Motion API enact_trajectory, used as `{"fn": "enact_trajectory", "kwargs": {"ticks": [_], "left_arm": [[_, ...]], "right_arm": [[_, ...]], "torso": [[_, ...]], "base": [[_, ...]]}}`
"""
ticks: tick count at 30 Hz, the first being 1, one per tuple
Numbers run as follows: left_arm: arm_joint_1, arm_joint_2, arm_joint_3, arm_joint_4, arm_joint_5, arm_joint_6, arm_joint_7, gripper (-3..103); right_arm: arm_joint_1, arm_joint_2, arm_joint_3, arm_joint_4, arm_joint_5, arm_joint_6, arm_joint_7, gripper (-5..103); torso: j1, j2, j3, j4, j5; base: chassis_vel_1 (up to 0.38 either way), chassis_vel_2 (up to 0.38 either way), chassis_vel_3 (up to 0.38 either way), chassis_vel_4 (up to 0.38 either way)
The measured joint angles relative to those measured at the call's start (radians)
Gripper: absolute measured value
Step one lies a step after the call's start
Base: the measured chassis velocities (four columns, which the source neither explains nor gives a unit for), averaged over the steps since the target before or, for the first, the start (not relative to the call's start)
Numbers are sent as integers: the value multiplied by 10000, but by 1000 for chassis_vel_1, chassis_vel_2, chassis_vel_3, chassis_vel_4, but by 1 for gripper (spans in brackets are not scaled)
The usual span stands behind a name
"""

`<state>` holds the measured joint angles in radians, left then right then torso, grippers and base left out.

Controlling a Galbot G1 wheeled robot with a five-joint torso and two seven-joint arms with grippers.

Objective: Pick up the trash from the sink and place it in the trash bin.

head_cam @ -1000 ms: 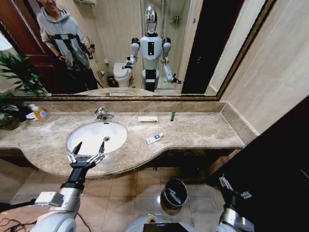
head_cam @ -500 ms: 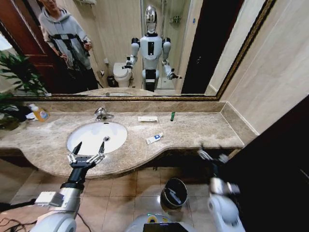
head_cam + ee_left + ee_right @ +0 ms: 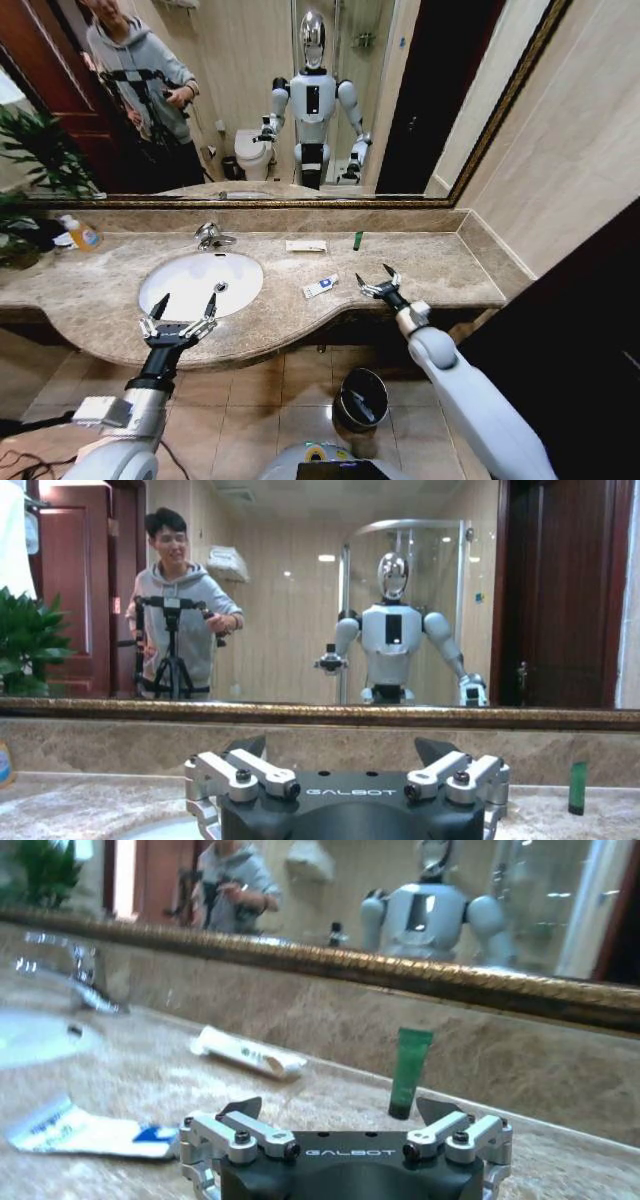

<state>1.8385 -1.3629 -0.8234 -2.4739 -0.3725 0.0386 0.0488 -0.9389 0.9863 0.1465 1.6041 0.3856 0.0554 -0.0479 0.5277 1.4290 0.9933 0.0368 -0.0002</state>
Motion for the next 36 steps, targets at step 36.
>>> {"fn": "enact_trajectory", "kwargs": {"ticks": [36], "left_arm": [[0, 0, 0, 0, 0, 0, 0, 100]], "right_arm": [[4177, 1870, -1171, -5028, 201, 37, -16, 99]], "torso": [[-2, 1, -2, 0, 2]], "base": [[0, 0, 0, 0]]}}
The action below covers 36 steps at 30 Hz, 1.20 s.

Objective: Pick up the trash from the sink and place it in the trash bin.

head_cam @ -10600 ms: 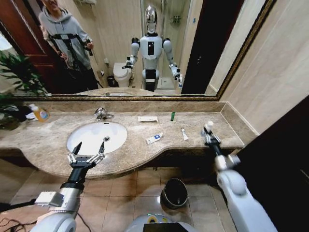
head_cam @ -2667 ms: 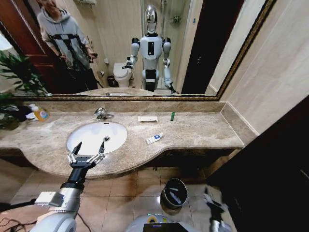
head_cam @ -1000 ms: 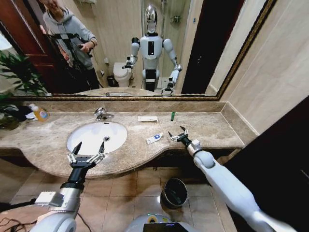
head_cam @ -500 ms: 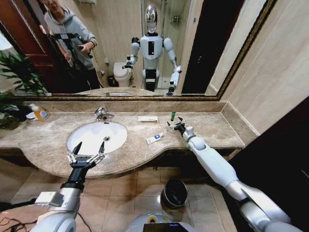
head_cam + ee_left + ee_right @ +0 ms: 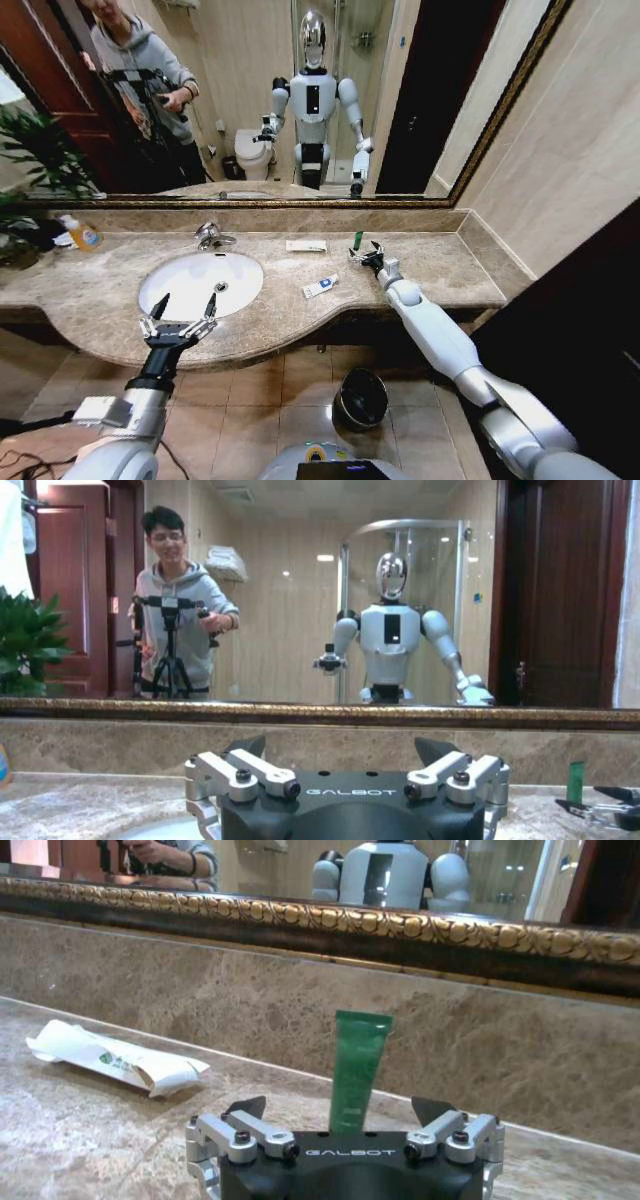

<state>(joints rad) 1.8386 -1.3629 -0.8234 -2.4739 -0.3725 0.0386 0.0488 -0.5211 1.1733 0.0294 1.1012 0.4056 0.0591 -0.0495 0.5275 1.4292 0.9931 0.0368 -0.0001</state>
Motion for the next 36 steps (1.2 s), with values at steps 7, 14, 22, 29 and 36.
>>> {"fn": "enact_trajectory", "kwargs": {"ticks": [7, 14, 22, 29, 36], "left_arm": [[0, 0, 0, 0, 0, 0, 0, 100], [0, 0, 0, 0, 0, 0, 0, 100], [0, 0, 0, 0, 0, 0, 0, 100], [0, 0, 0, 0, 0, 0, 0, 100], [0, 0, 0, 0, 0, 0, 0, 100]], "right_arm": [[334, 521, 6, -650, -53, 252, -20, 83], [439, 811, 47, -883, -123, 380, 96, 68], [231, 682, 201, -687, -156, 390, 176, 44], [-39, 445, 311, -314, -124, 387, 241, 27], [-430, 146, 490, 304, 85, 369, 371, 12]], "torso": [[0, 0, 0, 0, 1], [0, 0, 0, 1, 1], [0, 0, 0, 0, 1], [0, 0, 0, 0, 1], [0, 0, 0, 0, 2]], "base": [[0, 0, 0, 0], [0, 0, 0, 0], [0, 0, 0, 0], [0, 0, 0, 0], [0, 0, 0, 0]]}}
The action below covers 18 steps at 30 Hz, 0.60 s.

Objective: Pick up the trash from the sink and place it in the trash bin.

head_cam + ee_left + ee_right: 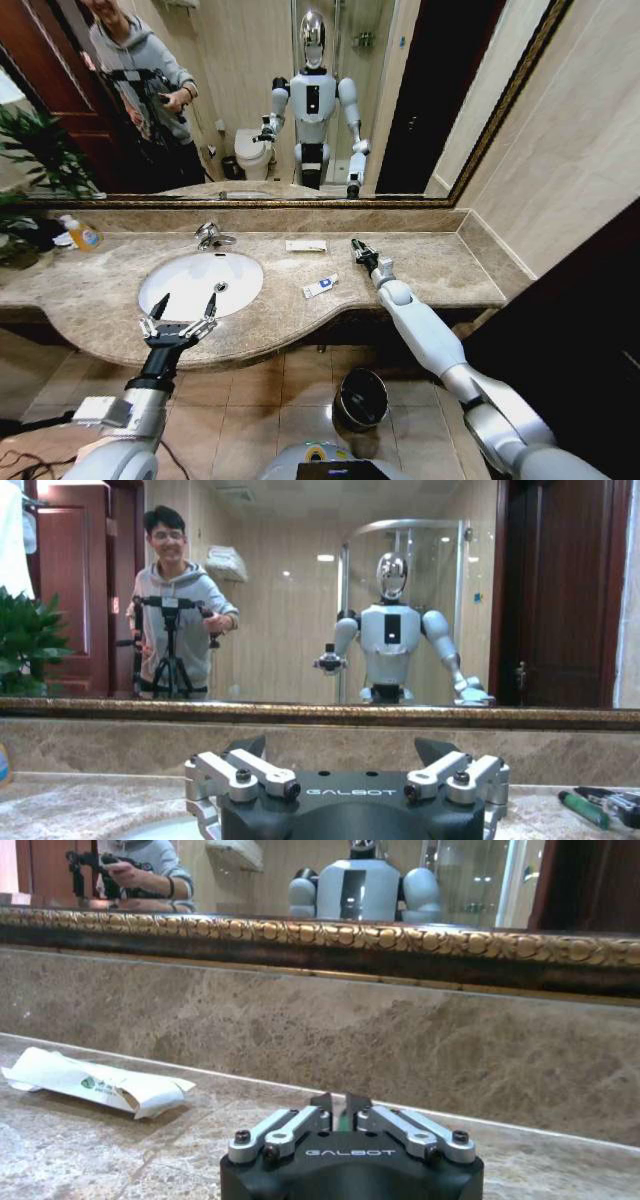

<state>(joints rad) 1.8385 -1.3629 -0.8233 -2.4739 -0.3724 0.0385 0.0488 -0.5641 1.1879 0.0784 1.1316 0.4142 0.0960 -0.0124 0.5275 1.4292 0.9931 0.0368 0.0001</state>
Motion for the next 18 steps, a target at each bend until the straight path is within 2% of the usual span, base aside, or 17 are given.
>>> {"fn": "enact_trajectory", "kwargs": {"ticks": [3, 13, 14, 16, 17, 18], "left_arm": [[0, 0, -1, 0, 0, 0, 0, 100], [0, 0, 0, 0, 0, 0, 0, 100], [0, 0, 0, 0, -1, 0, 0, 100], [0, 0, 0, 0, 0, 0, 0, 100], [0, 0, 0, 0, 0, 0, 0, 100], [0, 0, 0, 0, 0, 0, 0, 100]], "right_arm": [[-176, -146, 42, 326, 22, -47, 57, 2], [-472, -135, 149, 684, -18, -229, 284, -2], [-503, -142, 164, 691, -26, -253, 297, 9], [-513, -145, 165, 691, -29, -261, 298, 9], [-523, -155, 161, 687, -45, -283, 298, 14], [-523, -155, 161, 687, -45, -283, 298, 14]], "torso": [[0, 0, 0, 0, -2], [0, 0, 0, 1, -1], [0, 0, 0, 0, -1], [0, 0, 0, 0, -1], [0, 0, 0, 0, -1], [0, 0, 0, 0, -1]], "base": [[0, 0, 0, 0], [0, 0, 0, 0], [0, 0, 0, 0], [0, 0, 0, 0], [0, 0, 0, 0], [0, 0, 0, 0]]}}
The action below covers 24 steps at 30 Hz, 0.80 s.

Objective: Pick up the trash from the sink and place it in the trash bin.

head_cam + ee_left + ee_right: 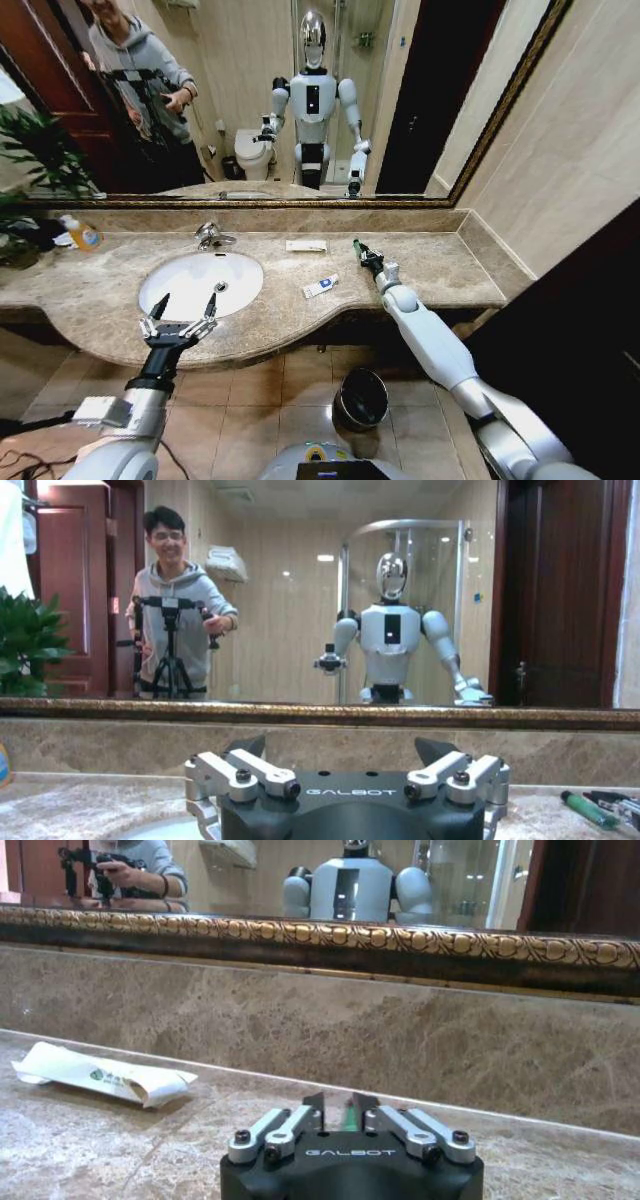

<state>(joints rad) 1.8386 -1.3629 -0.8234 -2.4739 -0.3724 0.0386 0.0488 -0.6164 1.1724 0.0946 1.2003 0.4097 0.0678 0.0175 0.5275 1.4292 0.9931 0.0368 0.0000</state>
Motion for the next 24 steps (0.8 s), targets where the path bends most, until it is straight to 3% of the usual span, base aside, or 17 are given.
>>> {"fn": "enact_trajectory", "kwargs": {"ticks": [4, 6, 8, 10, 12, 13, 17, 19, 21, 24], "left_arm": [[0, 0, 0, 0, 0, 0, 0, 100], [0, 0, -1, 0, 0, 0, 0, 100], [0, 0, 0, 0, 0, 0, 0, 100], [0, 0, 0, 0, 0, 0, 0, 100], [0, 0, 0, 0, 0, 0, 1, 100], [0, 0, 0, 0, 0, 0, 1, 100], [0, 0, 0, 0, 0, 0, 0, 100], [0, 0, 0, 0, 0, 0, 1, 100], [0, 0, 0, 0, -1, 0, 1, 100], [0, 0, 0, 0, 0, 0, 1, 100]], "right_arm": [[13, 11, -20, -134, -18, -15, -9, 36], [23, 14, -23, -173, -22, -15, -16, 36], [104, 38, -29, -423, -30, -14, -64, 52], [131, 54, -29, -515, -30, -9, -73, 52], [206, 98, -14, -724, -28, 13, -86, 63], [206, 98, -14, -724, -28, 13, -86, 63], [277, 101, -40, -864, -28, 29, -111, 85], [286, 101, -42, -876, -29, 29, -108, 85], [316, 100, -45, -942, -52, 35, -114, 95], [320, 100, -50, -968, -69, 47, -127, 85]], "torso": [[0, 0, 0, 0, 0], [0, 0, 0, 0, 0], [0, 0, 0, 0, 0], [0, 0, 0, 0, -1], [0, 0, 0, 1, -2], [0, 0, 0, 1, -2], [-2, 1, -2, 0, -5], [-2, 1, -3, 0, -4], [-2, 2, -3, 1, -5], [-3, 2, -4, 1, -6]], "base": [[0, 0, 0, 0], [0, 0, 0, 0], [0, 0, 0, 0], [0, 0, 0, 0], [0, 0, 0, 0], [0, 0, 0, 0], [0, 0, 0, 0], [0, 0, 0, 0], [0, 0, 0, 0], [0, 0, 0, 0]]}}
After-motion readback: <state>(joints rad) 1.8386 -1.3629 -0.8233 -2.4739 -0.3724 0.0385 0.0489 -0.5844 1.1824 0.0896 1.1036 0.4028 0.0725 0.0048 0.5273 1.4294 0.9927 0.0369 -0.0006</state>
